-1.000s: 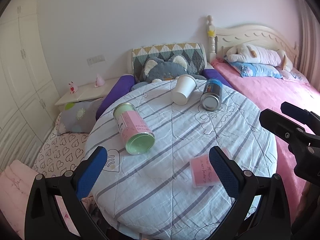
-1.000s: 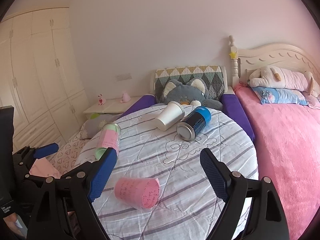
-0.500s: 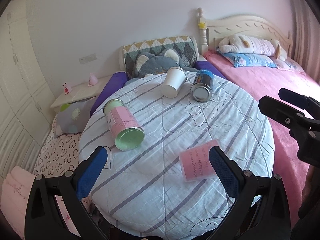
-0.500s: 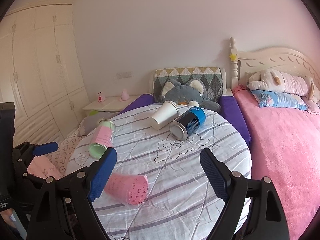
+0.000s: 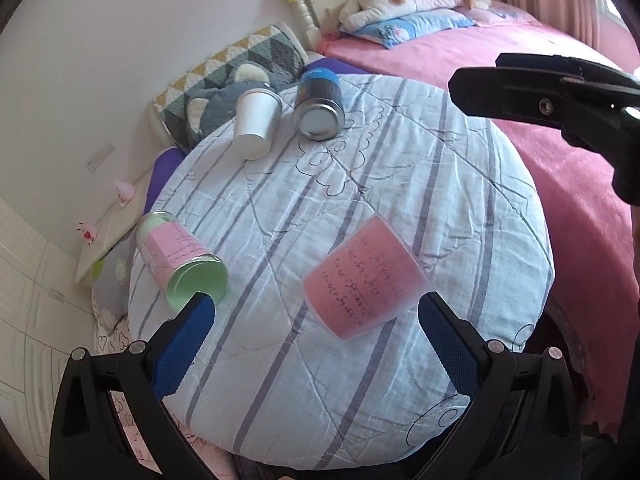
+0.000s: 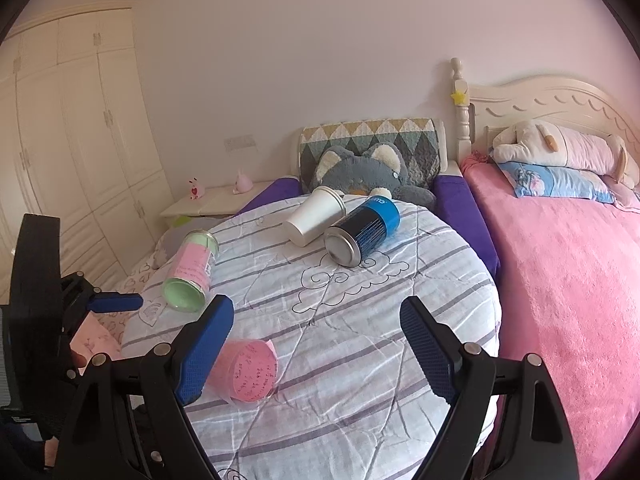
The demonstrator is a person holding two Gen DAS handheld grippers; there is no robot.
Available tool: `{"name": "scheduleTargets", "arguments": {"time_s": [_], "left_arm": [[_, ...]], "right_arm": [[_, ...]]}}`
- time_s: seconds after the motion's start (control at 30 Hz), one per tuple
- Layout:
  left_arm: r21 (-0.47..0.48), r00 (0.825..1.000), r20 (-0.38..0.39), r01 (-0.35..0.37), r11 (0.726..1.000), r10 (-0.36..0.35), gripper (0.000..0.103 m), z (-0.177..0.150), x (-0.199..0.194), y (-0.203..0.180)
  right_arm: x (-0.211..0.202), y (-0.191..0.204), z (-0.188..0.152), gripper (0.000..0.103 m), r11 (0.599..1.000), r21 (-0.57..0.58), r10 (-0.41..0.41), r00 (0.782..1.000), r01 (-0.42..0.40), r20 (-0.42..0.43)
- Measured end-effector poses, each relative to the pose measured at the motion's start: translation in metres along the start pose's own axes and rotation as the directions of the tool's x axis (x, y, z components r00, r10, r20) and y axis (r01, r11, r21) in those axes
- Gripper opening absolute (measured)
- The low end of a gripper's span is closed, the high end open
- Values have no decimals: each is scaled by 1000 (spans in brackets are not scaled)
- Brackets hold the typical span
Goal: Flip cup upright
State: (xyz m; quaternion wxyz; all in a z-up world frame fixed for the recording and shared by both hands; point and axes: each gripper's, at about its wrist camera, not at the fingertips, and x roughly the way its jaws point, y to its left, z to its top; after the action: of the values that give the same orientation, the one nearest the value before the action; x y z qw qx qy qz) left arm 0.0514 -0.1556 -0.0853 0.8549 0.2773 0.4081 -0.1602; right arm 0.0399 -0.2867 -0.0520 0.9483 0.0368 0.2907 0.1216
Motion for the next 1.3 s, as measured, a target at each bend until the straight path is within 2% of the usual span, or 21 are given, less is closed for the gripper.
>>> {"name": "scheduleTargets", "arguments": {"time_s": [0.13, 0.33, 0.4, 0.43, 0.47, 0.57, 0.77, 0.87, 1.0, 1.3], "left_arm": [[65, 999, -47, 24, 998, -21, 103, 3, 16, -10], [93, 994, -95, 66, 993, -57, 103, 9, 37, -22], [84, 991, -108, 84, 993, -74, 97, 11, 43, -22], [80, 990, -114, 88, 993, -78, 89, 12, 47, -20], [76, 989, -120, 92, 993, -82, 86, 13, 49, -19], [62, 990, -122, 81, 995, -73, 81, 15, 55, -17], [-70, 986, -87, 133, 989, -139, 76, 23, 57, 2], [-161, 983, -68, 158, 974, -171, 76, 28, 60, 14], [-286, 975, -45, 196, 938, -217, 76, 31, 66, 31], [-460, 983, -3, 162, 873, -184, 76, 52, 90, 48]], "right_arm": [[9, -6, -4, 86, 1000, 9, -1, 999, 1, -32], [22, -19, -6, 86, 999, 45, 1, 998, 2, -59], [26, -21, -6, 86, 999, 50, 3, 998, 0, -68], [28, -22, -7, 86, 999, 51, 3, 998, 1, -70], [30, -22, -7, 86, 999, 52, 4, 997, -1, -73], [35, -24, -7, 86, 998, 58, 13, 997, -8, -81], [45, -25, -8, 86, 997, 72, 16, 995, -9, -95], [48, -27, -7, 86, 996, 91, 14, 996, -5, -92], [50, -30, -4, 86, 993, 114, 3, 997, 7, -82], [61, -41, 9, 86, 987, 156, -27, 997, 39, -73]]}}
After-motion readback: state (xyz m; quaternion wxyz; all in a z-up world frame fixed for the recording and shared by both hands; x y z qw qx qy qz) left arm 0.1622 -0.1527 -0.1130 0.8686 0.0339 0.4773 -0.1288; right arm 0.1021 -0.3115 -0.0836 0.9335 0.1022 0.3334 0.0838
